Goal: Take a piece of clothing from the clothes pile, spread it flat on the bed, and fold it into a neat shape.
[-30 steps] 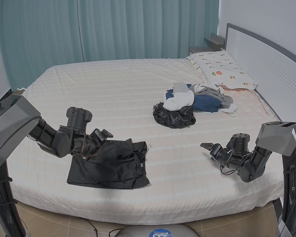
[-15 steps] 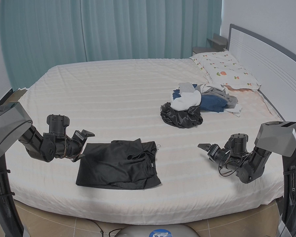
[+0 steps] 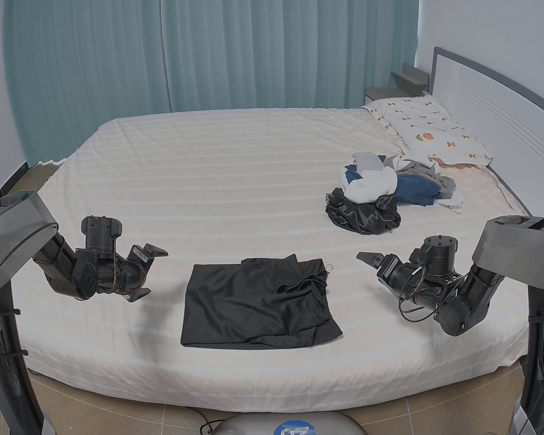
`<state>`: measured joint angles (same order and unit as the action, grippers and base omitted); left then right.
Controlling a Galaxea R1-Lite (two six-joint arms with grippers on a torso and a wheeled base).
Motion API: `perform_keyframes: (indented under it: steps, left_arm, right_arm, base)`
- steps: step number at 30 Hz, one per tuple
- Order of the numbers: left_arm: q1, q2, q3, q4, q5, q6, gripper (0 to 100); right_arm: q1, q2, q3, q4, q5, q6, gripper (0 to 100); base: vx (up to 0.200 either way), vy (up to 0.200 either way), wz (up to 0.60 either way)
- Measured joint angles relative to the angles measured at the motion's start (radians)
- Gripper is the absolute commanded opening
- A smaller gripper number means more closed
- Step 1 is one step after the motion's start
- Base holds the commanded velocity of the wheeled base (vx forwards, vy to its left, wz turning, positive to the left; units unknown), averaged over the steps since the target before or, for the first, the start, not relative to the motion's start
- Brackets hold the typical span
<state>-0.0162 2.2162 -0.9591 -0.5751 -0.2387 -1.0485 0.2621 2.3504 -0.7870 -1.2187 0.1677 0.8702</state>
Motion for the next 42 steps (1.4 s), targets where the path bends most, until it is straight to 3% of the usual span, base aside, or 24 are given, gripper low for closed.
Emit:
perform_keyframes:
  steps: [10,18,25,37,42]
  left_arm:
    - [-0.001,0.003,0.009,0.001,-0.007,0.0,100]
    - [0.0,0.004,0.01,0.001,0.002,0.001,100]
    - [-0.003,0.002,0.025,0.001,0.005,0.006,100]
    - [-0.006,0.004,0.029,0.0,0.008,0.028,100]
    - [-0.007,0.004,0.029,0.0,0.01,0.031,100]
  right_arm:
    - [0.144,-0.01,-0.02,-0.014,-0.083,0.0,100]
    - [0.211,0.009,-0.048,-0.002,-0.102,-0.012,100]
    - [0.222,0.049,-0.063,0.0,-0.104,-0.04,100]
    - [0.209,0.115,-0.139,0.068,-0.109,-0.074,100]
    - [0.164,0.147,-0.202,0.079,-0.161,-0.14,100]
  base:
    - [0.0,0.2,0.0]
    - [0.0,0.0,0.0]
    - [0.171,0.0,0.0]
    - [0.0,0.0,0.0]
    - [0.0,0.0,0.0]
